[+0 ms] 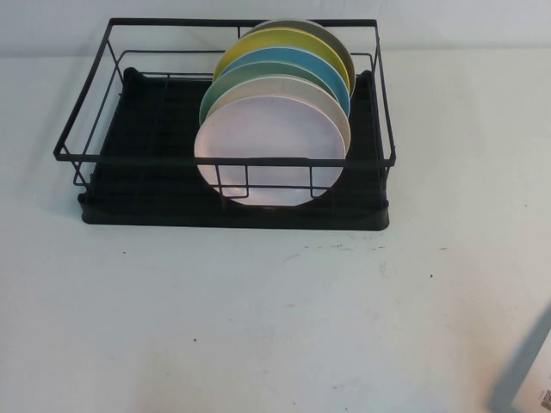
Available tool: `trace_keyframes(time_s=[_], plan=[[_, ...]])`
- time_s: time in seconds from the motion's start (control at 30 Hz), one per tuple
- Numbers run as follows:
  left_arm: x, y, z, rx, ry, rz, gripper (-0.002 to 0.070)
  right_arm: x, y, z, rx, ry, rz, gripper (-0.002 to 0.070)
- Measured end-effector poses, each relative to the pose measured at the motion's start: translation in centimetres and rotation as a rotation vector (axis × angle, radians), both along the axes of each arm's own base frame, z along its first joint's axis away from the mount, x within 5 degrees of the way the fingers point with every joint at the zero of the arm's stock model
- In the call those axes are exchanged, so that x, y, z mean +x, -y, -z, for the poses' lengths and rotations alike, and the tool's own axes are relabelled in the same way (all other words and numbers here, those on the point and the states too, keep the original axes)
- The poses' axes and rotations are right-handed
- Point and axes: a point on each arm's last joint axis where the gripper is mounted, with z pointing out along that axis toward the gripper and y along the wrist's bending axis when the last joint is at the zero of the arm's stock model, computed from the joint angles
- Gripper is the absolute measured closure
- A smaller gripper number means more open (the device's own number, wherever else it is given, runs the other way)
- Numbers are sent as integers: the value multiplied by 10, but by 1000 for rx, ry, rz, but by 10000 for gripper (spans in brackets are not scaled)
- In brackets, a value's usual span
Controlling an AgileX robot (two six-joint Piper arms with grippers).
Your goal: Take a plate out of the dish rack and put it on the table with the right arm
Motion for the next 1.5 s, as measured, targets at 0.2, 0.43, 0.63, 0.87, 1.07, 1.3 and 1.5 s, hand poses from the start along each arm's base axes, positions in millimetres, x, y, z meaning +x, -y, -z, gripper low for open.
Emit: trace_keyframes(time_s=[0.2, 0.43, 0.63, 0.87, 1.07, 1.3, 1.5], plan=[[0, 0, 0, 0, 0, 0, 679, 0, 3, -10, 378, 80, 35, 694], [0, 0, 0, 0, 0, 0, 679, -1, 1, -17, 447, 88, 17, 694], [0, 0, 0, 0, 0, 0, 679, 2, -14, -74, 308, 7, -143, 694], [0, 0, 0, 0, 0, 0, 679, 59, -29, -120, 106, -314, -310, 694], [0, 0, 0, 0, 0, 0, 679, 124, -37, -134, 21, -509, -413, 694], [0, 0, 0, 0, 0, 0, 679, 195, -63, -133, -42, -598, -520, 694], [0, 0, 0, 0, 0, 0, 679, 240, -107, -124, -177, -635, -644, 694]])
